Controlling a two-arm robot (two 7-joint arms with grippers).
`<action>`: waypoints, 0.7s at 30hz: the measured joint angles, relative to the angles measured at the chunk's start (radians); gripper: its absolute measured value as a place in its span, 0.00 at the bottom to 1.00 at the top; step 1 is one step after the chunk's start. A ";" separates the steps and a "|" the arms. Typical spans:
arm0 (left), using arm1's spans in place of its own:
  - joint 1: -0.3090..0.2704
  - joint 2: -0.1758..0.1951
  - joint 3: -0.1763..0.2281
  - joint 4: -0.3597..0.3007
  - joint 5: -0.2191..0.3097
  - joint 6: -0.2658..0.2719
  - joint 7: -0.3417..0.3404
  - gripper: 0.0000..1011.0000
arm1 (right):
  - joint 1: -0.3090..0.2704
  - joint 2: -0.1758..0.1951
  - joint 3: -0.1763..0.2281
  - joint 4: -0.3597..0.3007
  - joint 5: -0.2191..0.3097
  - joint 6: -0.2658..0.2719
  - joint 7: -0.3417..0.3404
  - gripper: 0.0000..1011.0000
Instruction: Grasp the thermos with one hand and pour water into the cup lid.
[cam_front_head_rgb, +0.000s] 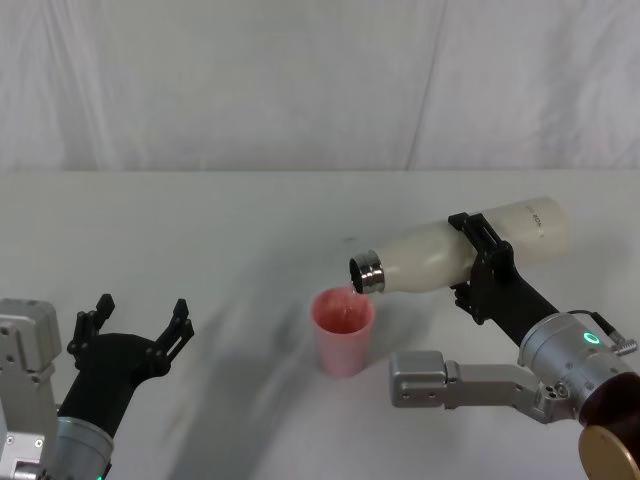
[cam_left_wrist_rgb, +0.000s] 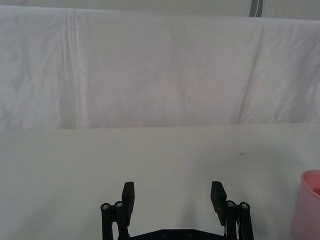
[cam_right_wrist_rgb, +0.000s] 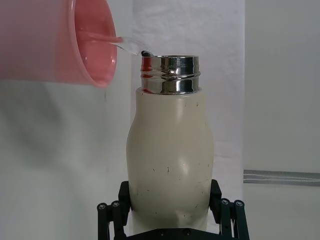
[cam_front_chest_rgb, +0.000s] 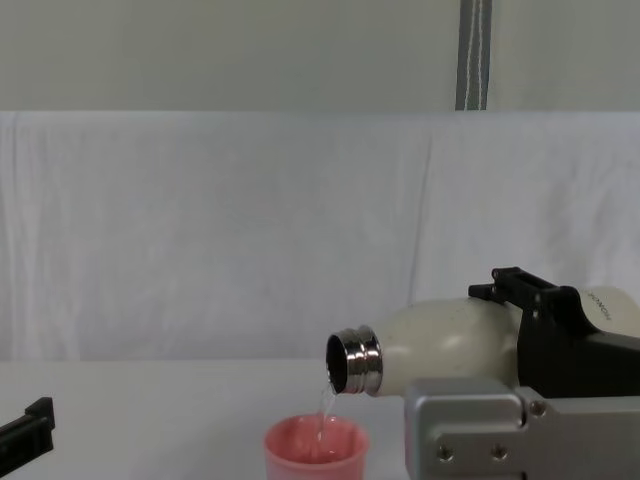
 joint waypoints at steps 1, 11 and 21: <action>0.000 0.000 0.000 0.000 0.000 0.000 0.000 0.99 | 0.000 0.000 0.000 0.000 -0.001 0.000 0.000 0.94; 0.000 0.000 0.000 0.000 0.000 0.000 0.000 0.99 | 0.001 0.004 -0.004 -0.004 -0.017 0.011 0.009 0.94; 0.000 0.000 0.000 0.000 0.000 0.000 0.000 0.99 | 0.000 0.004 -0.002 -0.005 -0.017 0.012 0.009 0.94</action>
